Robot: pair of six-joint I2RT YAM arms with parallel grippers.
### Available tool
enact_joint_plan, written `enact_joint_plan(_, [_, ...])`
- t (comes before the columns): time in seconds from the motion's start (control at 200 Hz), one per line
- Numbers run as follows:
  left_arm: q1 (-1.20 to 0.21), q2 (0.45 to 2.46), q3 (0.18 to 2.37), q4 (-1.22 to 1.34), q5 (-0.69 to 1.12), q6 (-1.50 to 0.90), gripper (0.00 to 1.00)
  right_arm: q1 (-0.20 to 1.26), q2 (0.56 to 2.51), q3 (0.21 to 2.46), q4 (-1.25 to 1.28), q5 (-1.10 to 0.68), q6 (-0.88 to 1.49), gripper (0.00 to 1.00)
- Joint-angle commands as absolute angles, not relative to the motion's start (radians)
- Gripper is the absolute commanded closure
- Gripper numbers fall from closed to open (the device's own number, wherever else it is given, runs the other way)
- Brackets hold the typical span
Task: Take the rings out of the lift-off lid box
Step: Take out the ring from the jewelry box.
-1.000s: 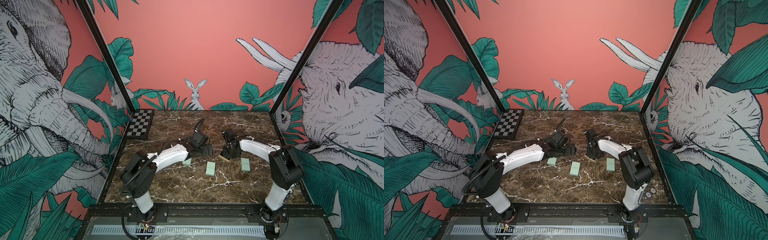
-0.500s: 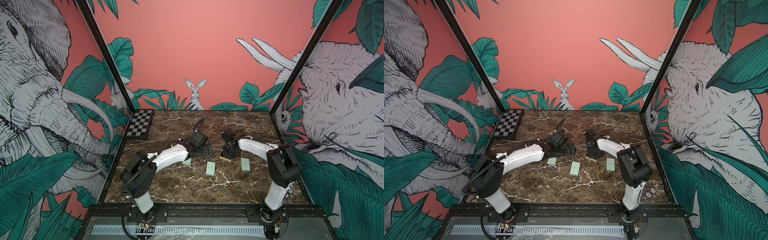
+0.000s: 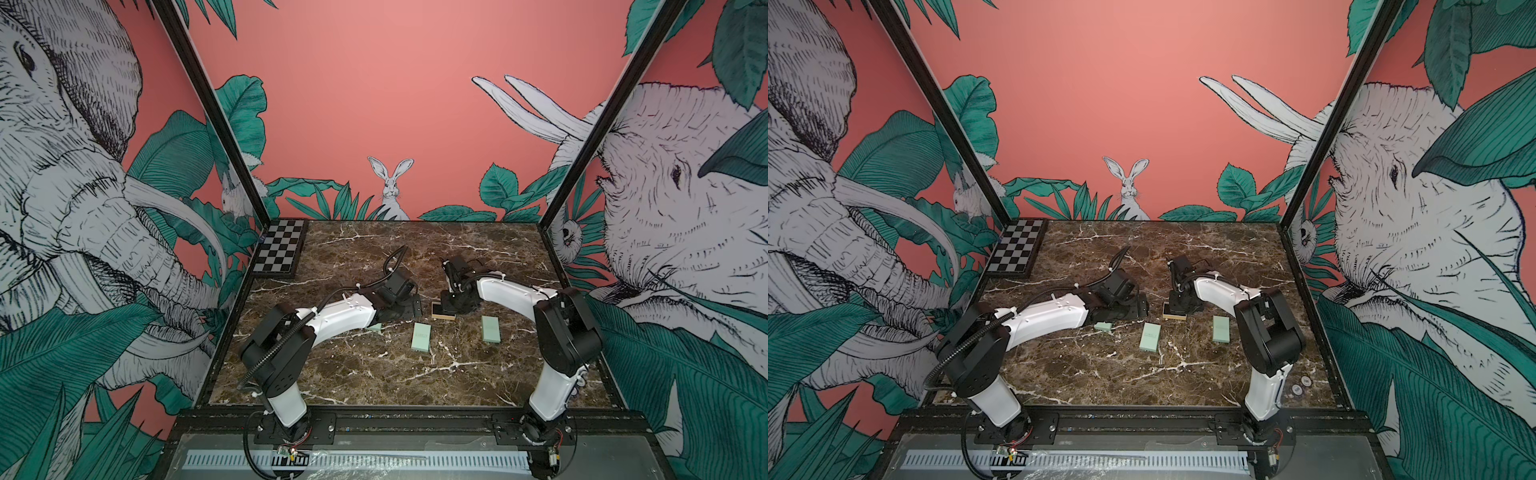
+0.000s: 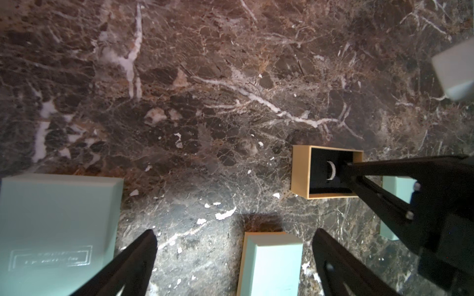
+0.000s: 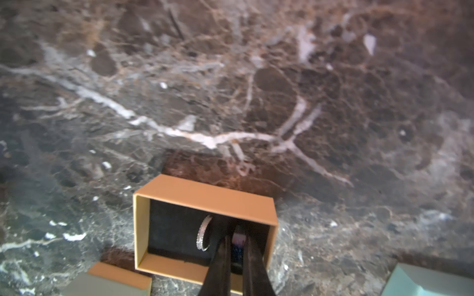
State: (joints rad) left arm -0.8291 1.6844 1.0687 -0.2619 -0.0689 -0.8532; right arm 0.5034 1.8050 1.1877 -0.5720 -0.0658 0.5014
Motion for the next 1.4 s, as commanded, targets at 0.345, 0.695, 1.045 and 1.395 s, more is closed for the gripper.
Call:
enact_joint_plan(0.345, [-0.862, 1.734, 1.197, -0.387, -0.136, -0.888, 0.14, 0.507, 1.721, 1.137, -0.481, -0.148, 0.442, 0.97])
enact_joint_plan(0.695, [-0.868, 1.832, 1.27, -0.398, -0.106, -0.888, 0.25, 0.508, 1.73, 1.123, -0.455, -0.169, 0.451, 0.98])
enact_joint_plan(1.045, [-0.873, 1.906, 1.337, -0.414, -0.099, -0.886, 0.33, 0.507, 1.735, 1.1, -0.405, -0.216, 0.466, 0.99])
enact_joint_plan(1.395, [-0.874, 1.957, 1.372, -0.42, -0.09, -0.881, 0.4, 0.508, 1.744, 1.088, -0.369, -0.247, 0.481, 0.99])
